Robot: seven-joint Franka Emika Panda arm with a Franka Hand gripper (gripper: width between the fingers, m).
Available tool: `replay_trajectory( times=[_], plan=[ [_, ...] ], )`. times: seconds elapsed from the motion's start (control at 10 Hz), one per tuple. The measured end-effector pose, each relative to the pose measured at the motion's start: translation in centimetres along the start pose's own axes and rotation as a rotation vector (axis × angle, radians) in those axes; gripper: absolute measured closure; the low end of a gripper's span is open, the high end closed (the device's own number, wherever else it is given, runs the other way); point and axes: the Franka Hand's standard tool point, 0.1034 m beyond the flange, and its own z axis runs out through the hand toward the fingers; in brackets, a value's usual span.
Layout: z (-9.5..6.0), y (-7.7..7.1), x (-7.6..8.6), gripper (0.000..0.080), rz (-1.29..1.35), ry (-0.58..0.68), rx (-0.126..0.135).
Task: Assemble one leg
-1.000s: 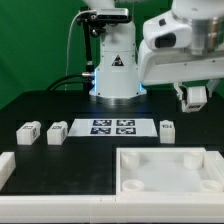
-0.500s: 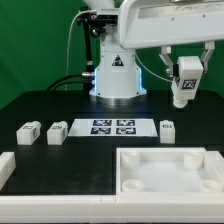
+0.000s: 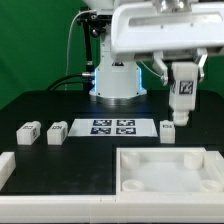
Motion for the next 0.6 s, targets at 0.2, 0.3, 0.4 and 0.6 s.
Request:
replay_trajectory(
  times=[0.2,0.3,0.4,0.6],
  plan=[
    [3.0,-0.9,2.3,0.0506,0.026,0.028,-0.001],
    [4.0,-1.5,2.3,0.0506,0.041,0.009,0.001],
    [4.0,-1.6,2.4,0.0506,0.037,0.013,0.001],
    [4.0,-1.5,2.3,0.0506,0.038,0.01,0.0]
  ],
)
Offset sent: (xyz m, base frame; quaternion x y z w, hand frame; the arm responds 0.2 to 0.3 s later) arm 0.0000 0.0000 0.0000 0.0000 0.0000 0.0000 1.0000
